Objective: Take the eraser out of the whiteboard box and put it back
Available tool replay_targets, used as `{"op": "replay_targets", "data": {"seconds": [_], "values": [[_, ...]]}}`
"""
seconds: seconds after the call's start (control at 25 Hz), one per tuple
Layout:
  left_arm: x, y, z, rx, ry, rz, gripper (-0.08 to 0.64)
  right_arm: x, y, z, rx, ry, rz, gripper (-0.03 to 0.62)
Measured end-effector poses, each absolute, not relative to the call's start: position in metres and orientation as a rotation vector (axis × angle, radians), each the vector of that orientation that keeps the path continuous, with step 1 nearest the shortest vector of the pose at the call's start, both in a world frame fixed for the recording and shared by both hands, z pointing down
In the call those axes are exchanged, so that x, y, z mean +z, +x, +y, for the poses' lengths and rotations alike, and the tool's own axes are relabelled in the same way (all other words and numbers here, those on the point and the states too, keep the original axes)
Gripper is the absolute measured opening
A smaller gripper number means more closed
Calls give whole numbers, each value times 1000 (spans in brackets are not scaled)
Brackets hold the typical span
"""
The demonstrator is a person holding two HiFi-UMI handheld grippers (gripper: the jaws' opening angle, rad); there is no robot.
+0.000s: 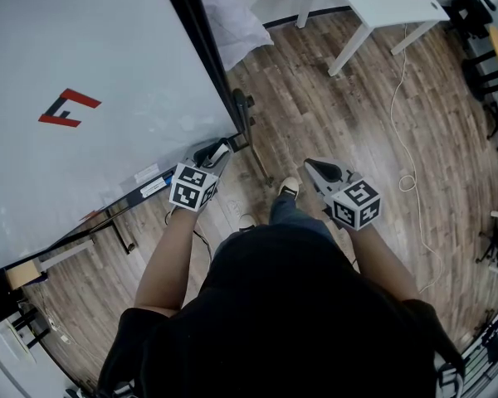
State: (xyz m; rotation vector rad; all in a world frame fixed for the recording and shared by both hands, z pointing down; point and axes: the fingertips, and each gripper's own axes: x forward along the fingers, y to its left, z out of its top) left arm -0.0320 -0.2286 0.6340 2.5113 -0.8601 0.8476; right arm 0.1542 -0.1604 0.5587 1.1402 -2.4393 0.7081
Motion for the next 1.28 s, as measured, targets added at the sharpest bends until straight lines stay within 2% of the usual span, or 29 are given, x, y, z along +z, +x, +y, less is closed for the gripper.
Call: {"op": "replay_targets", "data": {"seconds": [1.28], "values": [[554,-54,-216,678,2605,-964,152,529,136,-134,619,1157,-2490,-5]]}}
